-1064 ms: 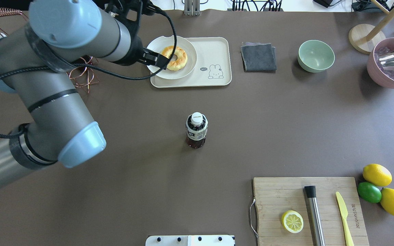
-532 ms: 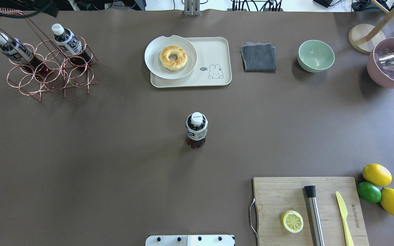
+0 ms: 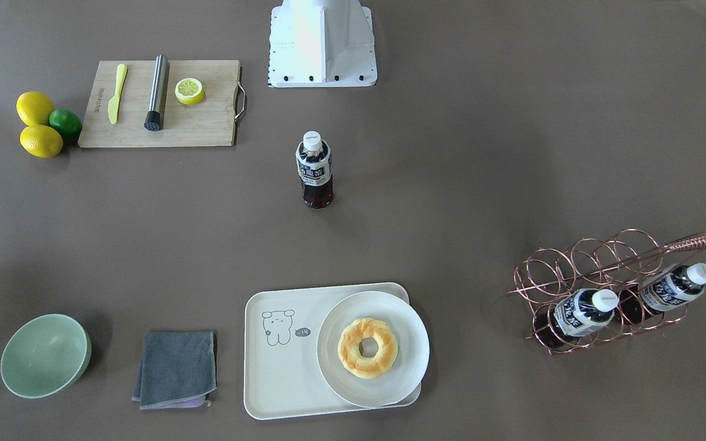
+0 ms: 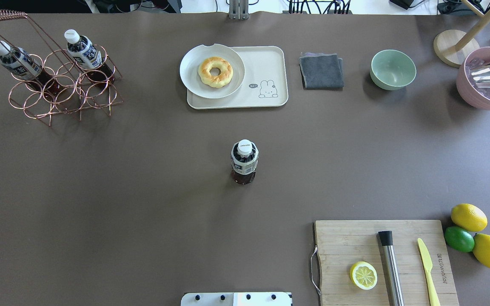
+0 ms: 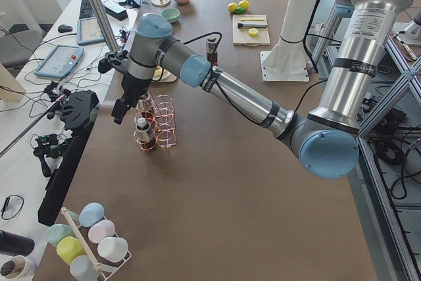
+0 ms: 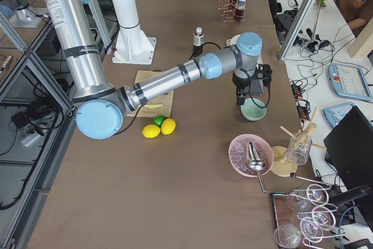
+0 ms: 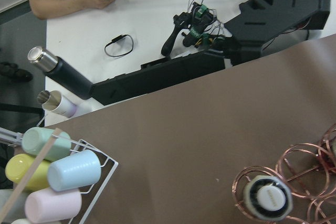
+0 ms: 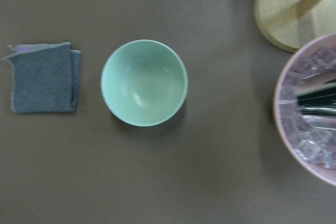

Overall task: Place tea on tray
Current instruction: 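Move the right gripper over the standing bottle, then lower the right gripper and close it around the bottle, then lift the bottle and carry it onto the cream tray beside the plate, then lower the bottle onto the tray and open the right gripper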

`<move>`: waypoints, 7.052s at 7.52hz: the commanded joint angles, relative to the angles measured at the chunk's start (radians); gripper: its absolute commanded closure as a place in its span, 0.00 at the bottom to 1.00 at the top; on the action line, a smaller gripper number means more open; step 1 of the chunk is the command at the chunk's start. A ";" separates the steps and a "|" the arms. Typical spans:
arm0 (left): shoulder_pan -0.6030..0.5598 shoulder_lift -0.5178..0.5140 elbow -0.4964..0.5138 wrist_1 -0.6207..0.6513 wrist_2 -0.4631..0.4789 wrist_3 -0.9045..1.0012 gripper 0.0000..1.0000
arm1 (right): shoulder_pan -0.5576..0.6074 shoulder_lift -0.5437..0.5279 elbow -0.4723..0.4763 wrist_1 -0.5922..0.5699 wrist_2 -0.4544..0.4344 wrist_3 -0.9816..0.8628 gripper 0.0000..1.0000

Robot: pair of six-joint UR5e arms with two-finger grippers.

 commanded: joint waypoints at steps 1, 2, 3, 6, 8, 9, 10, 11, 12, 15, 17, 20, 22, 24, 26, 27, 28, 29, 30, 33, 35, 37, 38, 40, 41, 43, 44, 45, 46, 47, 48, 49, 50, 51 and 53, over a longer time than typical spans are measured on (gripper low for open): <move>-0.075 0.069 0.109 -0.006 0.001 0.084 0.03 | -0.191 0.205 0.011 -0.004 -0.028 0.265 0.00; -0.077 0.080 0.111 -0.006 0.001 0.084 0.03 | -0.245 0.253 0.011 -0.010 -0.042 0.330 0.00; -0.083 0.081 0.108 -0.003 -0.002 0.084 0.03 | -0.300 0.288 0.033 -0.017 -0.191 0.470 0.00; -0.106 0.118 0.103 -0.021 -0.003 0.086 0.03 | -0.491 0.341 0.135 -0.018 -0.292 0.496 0.00; -0.109 0.127 0.105 -0.047 -0.013 0.086 0.03 | -0.602 0.426 0.176 -0.087 -0.316 0.603 0.00; -0.110 0.141 0.106 -0.058 -0.011 0.086 0.03 | -0.625 0.506 0.179 -0.253 -0.321 0.608 0.00; -0.109 0.149 0.111 -0.067 -0.011 0.084 0.03 | -0.670 0.570 0.178 -0.364 -0.360 0.608 0.00; -0.109 0.149 0.114 -0.067 -0.011 0.084 0.03 | -0.746 0.574 0.179 -0.363 -0.467 0.613 0.00; -0.109 0.149 0.123 -0.067 -0.013 0.086 0.03 | -0.804 0.577 0.181 -0.359 -0.550 0.616 0.00; -0.107 0.147 0.134 -0.067 -0.013 0.084 0.03 | -0.869 0.568 0.167 -0.310 -0.601 0.686 0.00; -0.106 0.146 0.138 -0.069 -0.013 0.084 0.03 | -0.877 0.569 0.103 -0.247 -0.655 0.676 0.00; -0.103 0.135 0.210 -0.153 -0.011 0.084 0.03 | -0.876 0.560 0.069 -0.191 -0.668 0.682 0.06; -0.100 0.130 0.229 -0.178 -0.011 0.084 0.03 | -0.876 0.566 0.080 -0.207 -0.666 0.693 0.22; -0.100 0.130 0.229 -0.179 -0.011 0.084 0.03 | -0.877 0.573 0.109 -0.273 -0.665 0.693 0.30; -0.100 0.130 0.229 -0.181 -0.011 0.084 0.03 | -0.883 0.573 0.101 -0.273 -0.666 0.693 0.33; -0.100 0.130 0.231 -0.181 -0.009 0.084 0.03 | -0.885 0.573 0.100 -0.271 -0.668 0.693 0.34; -0.100 0.130 0.231 -0.181 -0.009 0.084 0.03 | -0.885 0.573 0.095 -0.265 -0.668 0.693 0.36; -0.100 0.130 0.231 -0.181 -0.009 0.084 0.03 | -0.883 0.573 0.097 -0.265 -0.669 0.693 0.43; -0.100 0.130 0.231 -0.181 -0.009 0.084 0.03 | -0.883 0.573 0.097 -0.267 -0.669 0.694 0.59; -0.100 0.130 0.232 -0.181 -0.008 0.086 0.03 | -0.880 0.573 0.106 -0.265 -0.668 0.694 1.00; -0.100 0.130 0.234 -0.181 -0.009 0.084 0.03 | -0.801 0.586 0.130 -0.273 -0.634 0.683 1.00; -0.098 0.129 0.234 -0.181 -0.011 0.084 0.03 | -0.680 0.588 0.126 -0.268 -0.532 0.638 1.00; -0.100 0.129 0.234 -0.181 -0.011 0.084 0.03 | -0.615 0.589 0.112 -0.268 -0.473 0.581 1.00; -0.098 0.129 0.228 -0.181 -0.011 0.084 0.03 | -0.517 0.679 -0.077 -0.226 -0.405 0.504 1.00; -0.098 0.129 0.229 -0.181 -0.011 0.084 0.03 | -0.486 0.760 -0.247 -0.146 -0.396 0.502 1.00; -0.098 0.130 0.226 -0.181 -0.011 0.084 0.03 | -0.457 0.853 -0.514 0.027 -0.391 0.504 1.00; -0.098 0.129 0.234 -0.181 -0.011 0.084 0.03 | -0.455 0.882 -0.599 0.052 -0.395 0.499 1.00; -0.098 0.127 0.234 -0.181 -0.011 0.084 0.02 | -0.443 0.888 -0.610 0.052 -0.395 0.475 1.00; -0.096 0.127 0.234 -0.181 -0.011 0.084 0.03 | -0.425 0.896 -0.611 0.051 -0.384 0.457 1.00; -0.098 0.130 0.234 -0.196 -0.011 0.083 0.03 | -0.417 0.890 -0.612 0.045 -0.381 0.432 1.00; -0.096 0.137 0.234 -0.211 -0.011 0.083 0.03 | -0.418 0.882 -0.618 0.046 -0.385 0.417 1.00; -0.096 0.138 0.232 -0.211 -0.011 0.083 0.03 | -0.426 0.881 -0.632 0.046 -0.388 0.418 1.00; -0.096 0.138 0.234 -0.211 -0.011 0.083 0.03 | -0.449 0.863 -0.632 0.048 -0.407 0.421 1.00; -0.096 0.138 0.234 -0.211 -0.011 0.083 0.03 | -0.460 0.847 -0.632 0.052 -0.433 0.420 1.00; -0.096 0.135 0.234 -0.211 -0.011 0.083 0.03 | -0.460 0.838 -0.634 0.057 -0.433 0.418 1.00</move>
